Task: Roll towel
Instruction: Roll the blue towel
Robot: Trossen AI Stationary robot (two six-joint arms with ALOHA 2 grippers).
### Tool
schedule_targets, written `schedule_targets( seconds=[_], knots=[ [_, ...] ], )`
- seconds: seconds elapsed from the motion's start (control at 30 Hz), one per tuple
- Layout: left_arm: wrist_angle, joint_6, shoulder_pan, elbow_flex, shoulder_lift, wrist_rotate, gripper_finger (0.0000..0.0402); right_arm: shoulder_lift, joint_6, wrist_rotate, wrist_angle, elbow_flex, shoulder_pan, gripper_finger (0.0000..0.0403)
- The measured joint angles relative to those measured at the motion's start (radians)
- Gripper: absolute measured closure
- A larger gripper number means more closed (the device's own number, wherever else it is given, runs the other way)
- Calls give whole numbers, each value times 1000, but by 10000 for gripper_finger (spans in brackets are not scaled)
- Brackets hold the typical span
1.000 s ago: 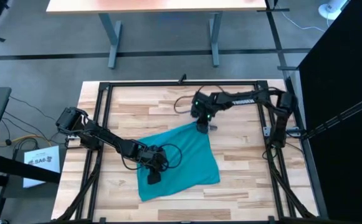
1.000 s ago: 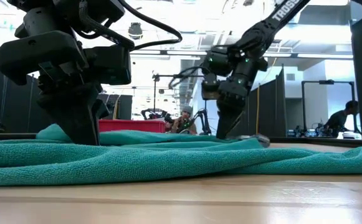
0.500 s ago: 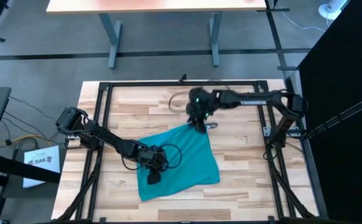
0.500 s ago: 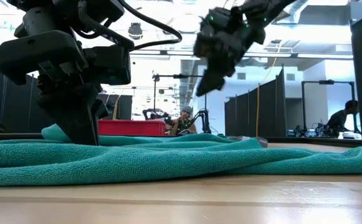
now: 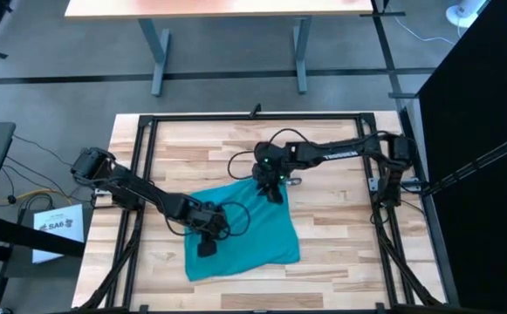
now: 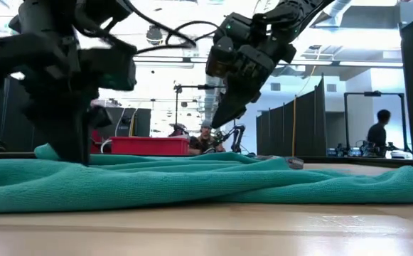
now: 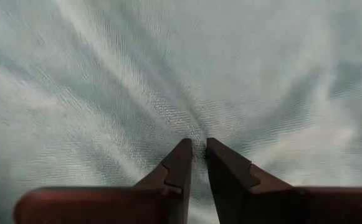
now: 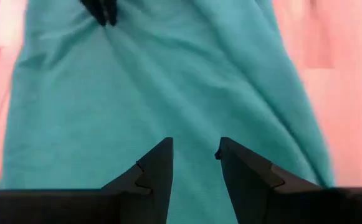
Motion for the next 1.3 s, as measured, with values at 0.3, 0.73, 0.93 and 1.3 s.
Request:
schedule_targets(
  seconds=[0.3,0.73,0.93,1.3],
  knots=[
    [1,-5,8,2,-17,-12,368,44,17,-19,-23,-18,165,284],
    [0,-11,38,3,-50,-1,368,51,57,-8,-55,-36,223,396],
    [-177,2,88,4,-128,-26,368,51,134,-7,39,-104,256,402],
    [-193,110,159,-32,-104,-50,368,51,236,16,139,-182,300,403]
  ],
)
